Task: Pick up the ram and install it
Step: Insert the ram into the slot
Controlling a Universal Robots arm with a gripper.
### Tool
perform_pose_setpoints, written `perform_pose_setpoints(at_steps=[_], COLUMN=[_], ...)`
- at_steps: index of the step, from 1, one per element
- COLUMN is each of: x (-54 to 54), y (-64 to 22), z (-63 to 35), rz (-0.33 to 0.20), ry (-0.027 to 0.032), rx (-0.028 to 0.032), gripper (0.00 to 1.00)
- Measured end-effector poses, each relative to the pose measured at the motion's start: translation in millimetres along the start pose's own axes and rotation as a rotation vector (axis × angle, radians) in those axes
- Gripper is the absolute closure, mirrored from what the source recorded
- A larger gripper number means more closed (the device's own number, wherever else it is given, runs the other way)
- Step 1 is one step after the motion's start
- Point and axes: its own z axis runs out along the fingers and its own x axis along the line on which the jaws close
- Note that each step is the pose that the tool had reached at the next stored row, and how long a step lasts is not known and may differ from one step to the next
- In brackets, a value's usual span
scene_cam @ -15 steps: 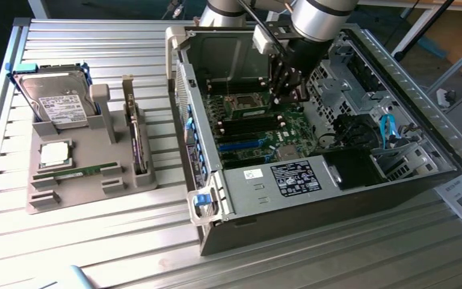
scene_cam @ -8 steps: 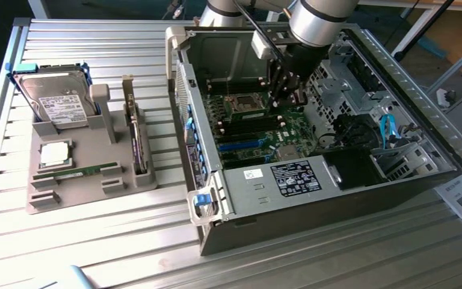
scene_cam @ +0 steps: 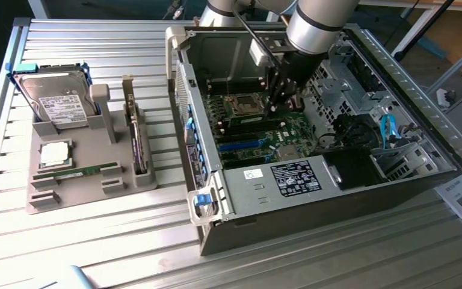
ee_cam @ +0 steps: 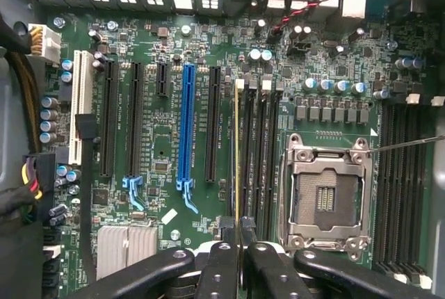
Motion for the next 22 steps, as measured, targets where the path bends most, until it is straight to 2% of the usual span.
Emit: perform_pose_setpoints(at_steps=[7,19,22], x=[0.3,0.4,0.4], y=[-0.4,-0.8,-0.8], z=[6.9,9.1,9.9], rz=[0.002,0.011,0.028], ry=[0.0000,-0.0004,-0.0009], rx=[0.0001,0.0004,0.0011], gripper=[0.88,0.88,0.88])
